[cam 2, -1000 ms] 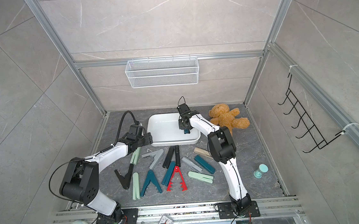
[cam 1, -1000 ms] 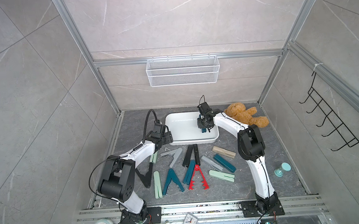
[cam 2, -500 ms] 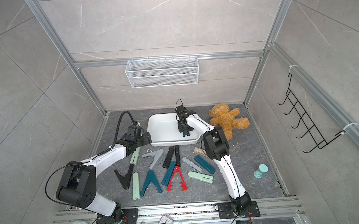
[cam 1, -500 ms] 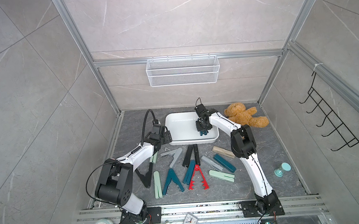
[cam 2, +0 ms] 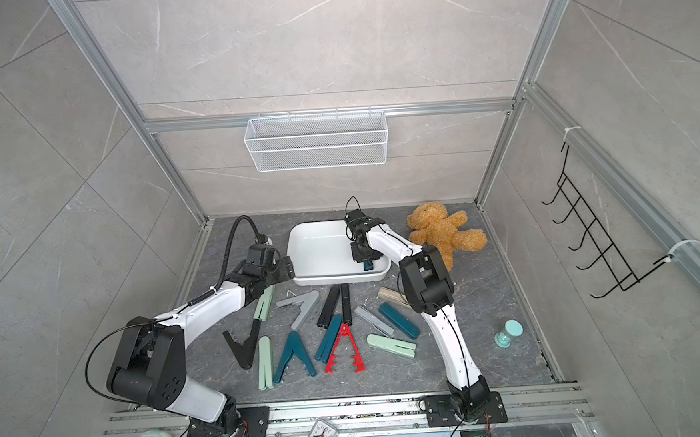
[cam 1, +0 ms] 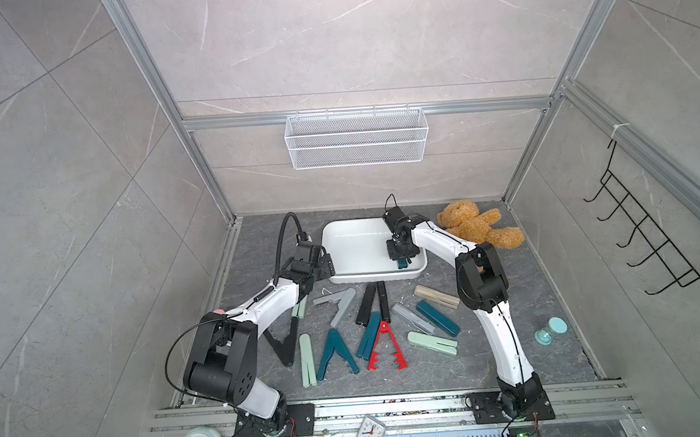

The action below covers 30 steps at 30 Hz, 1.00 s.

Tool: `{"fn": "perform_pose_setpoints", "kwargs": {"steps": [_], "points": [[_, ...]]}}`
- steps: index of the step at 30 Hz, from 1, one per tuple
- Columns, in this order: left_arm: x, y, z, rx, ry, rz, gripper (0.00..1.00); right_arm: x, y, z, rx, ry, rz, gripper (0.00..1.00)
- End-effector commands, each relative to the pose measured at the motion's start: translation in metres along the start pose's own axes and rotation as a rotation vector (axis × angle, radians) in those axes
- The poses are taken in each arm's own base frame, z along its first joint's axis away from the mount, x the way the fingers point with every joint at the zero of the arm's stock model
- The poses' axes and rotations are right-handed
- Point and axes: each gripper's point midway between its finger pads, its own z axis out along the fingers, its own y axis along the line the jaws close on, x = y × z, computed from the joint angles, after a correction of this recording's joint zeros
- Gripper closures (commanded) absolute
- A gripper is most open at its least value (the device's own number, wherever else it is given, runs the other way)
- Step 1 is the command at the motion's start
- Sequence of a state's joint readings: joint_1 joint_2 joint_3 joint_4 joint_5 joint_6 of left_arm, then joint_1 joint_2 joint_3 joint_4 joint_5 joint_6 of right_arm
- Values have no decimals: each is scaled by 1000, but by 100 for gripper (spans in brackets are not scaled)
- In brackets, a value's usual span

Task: Put the pruning pliers into the storage box
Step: Place the pruning pliers in the storage box.

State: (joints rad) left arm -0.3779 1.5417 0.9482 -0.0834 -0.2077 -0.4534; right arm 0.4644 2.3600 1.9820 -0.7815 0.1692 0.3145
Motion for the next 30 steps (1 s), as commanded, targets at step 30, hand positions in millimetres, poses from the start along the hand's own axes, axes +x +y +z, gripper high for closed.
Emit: {"fn": "perform_pose_setpoints", "kwargs": {"steps": [30], "points": [[3, 41, -33, -136, -88, -43, 0, -43, 51, 0, -241, -102, 94, 31]]}}
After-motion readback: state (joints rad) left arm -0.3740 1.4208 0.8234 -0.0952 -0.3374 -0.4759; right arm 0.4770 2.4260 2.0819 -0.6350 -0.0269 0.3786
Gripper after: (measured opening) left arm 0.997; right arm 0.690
